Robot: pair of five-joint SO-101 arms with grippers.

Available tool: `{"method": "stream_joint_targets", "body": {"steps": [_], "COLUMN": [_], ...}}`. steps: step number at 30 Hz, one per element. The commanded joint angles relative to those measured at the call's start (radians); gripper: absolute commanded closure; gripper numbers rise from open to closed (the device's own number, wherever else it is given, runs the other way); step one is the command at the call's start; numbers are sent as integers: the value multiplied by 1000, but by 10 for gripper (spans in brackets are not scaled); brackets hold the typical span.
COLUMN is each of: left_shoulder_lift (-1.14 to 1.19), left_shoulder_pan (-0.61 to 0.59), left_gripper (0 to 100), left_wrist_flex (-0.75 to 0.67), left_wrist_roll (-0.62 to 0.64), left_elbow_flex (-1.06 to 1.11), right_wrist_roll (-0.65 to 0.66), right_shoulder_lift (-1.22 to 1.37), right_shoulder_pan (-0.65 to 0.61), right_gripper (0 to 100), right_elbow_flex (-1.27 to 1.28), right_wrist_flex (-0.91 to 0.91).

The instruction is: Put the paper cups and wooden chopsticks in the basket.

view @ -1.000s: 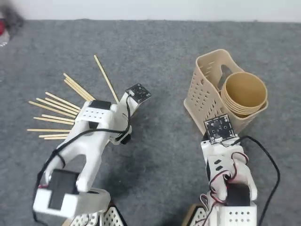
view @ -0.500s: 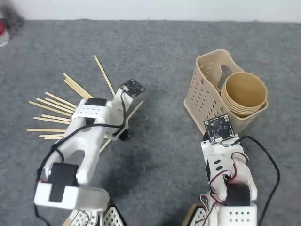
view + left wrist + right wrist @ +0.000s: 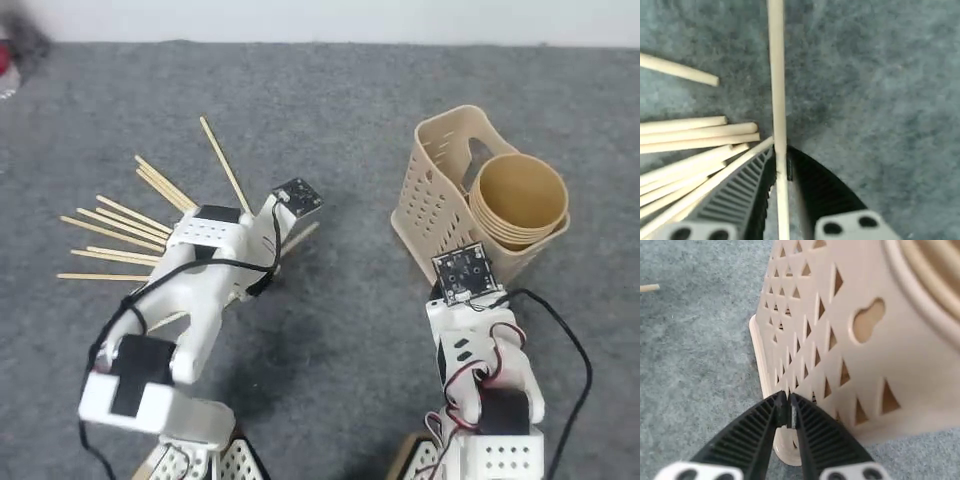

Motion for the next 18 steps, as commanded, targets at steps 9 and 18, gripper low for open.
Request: {"method": "stream_joint_targets", "body": {"steps": [9, 18], "left_shoulder_lift": [-468, -836], "left_shoulder_pan": [55, 232], "left_gripper": [987, 988], "left_wrist_flex": [261, 132], "left_wrist_roll": [-3, 160], "left_elbow_flex": [-120, -387], "right_wrist_roll": [-5, -8], "right_shoulder_lift": [-12, -12], "right_shoulder_pan": [12, 18], "right_gripper": [991, 991], "right_elbow_flex": [-11, -14], "right_wrist_flex": [-19, -19]}}
